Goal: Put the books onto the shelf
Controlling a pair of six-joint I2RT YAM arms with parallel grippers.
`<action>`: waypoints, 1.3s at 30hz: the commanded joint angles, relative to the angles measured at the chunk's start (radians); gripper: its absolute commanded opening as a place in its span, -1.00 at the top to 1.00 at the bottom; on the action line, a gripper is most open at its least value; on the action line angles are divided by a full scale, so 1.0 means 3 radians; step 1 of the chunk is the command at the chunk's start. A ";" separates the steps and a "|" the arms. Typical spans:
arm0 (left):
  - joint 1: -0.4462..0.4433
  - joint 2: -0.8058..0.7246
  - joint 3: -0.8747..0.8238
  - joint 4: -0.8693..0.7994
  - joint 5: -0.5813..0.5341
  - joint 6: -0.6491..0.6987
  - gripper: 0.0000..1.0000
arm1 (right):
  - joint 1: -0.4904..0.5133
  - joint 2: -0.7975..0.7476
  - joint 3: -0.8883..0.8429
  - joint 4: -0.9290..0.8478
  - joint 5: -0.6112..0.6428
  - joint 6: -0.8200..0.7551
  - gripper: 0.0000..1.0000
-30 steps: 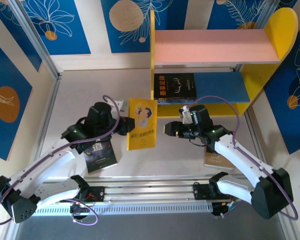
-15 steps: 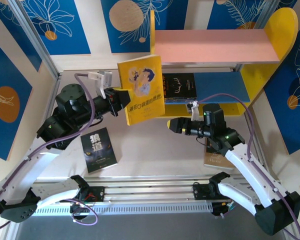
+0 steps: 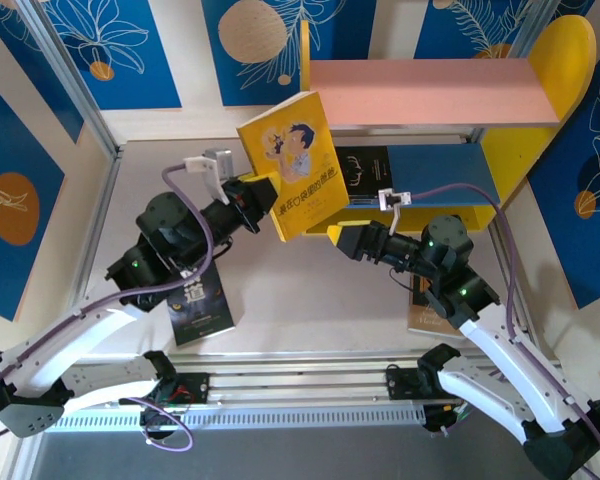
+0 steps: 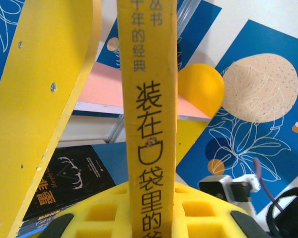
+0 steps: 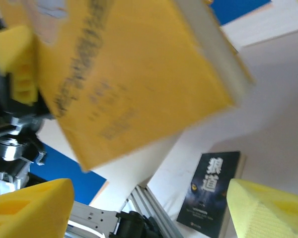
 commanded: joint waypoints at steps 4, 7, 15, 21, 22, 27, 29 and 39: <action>-0.0206 -0.0188 -0.0321 0.1087 -0.0348 -0.0081 1.00 | 0.0313 -0.0023 -0.0132 0.0549 0.0316 0.0166 -0.75; -0.0260 -0.0203 -0.0454 0.1296 -0.0374 -0.0135 1.00 | 0.0419 -0.0017 -0.0195 0.0626 0.0433 0.0143 -0.78; -0.0311 -0.0215 -0.0596 0.1566 -0.0369 -0.0185 1.00 | 0.0655 0.0025 -0.0464 0.1044 0.0838 -0.0003 -0.80; -0.0327 -0.0200 -0.0638 0.1684 -0.0343 -0.0234 1.00 | 0.0765 0.0182 -0.0619 0.1694 0.0988 -0.0001 -0.79; -0.0327 -0.0202 -0.0650 0.1710 -0.0338 -0.0240 1.00 | 0.0791 0.0214 -0.0622 0.1774 0.1006 -0.0021 -0.79; -0.0332 -0.0211 -0.0721 0.1806 -0.0346 -0.0276 1.00 | 0.0897 0.0256 -0.0643 0.2095 0.1157 -0.0126 -0.78; -0.0332 -0.0223 -0.0735 0.1809 -0.0348 -0.0283 1.00 | 0.0910 0.0256 -0.0649 0.2200 0.1205 -0.0154 -0.77; -0.0337 -0.0238 -0.0911 0.2177 -0.0277 -0.0304 1.00 | 0.0918 0.0339 -0.0609 0.2473 0.1308 -0.0129 -0.60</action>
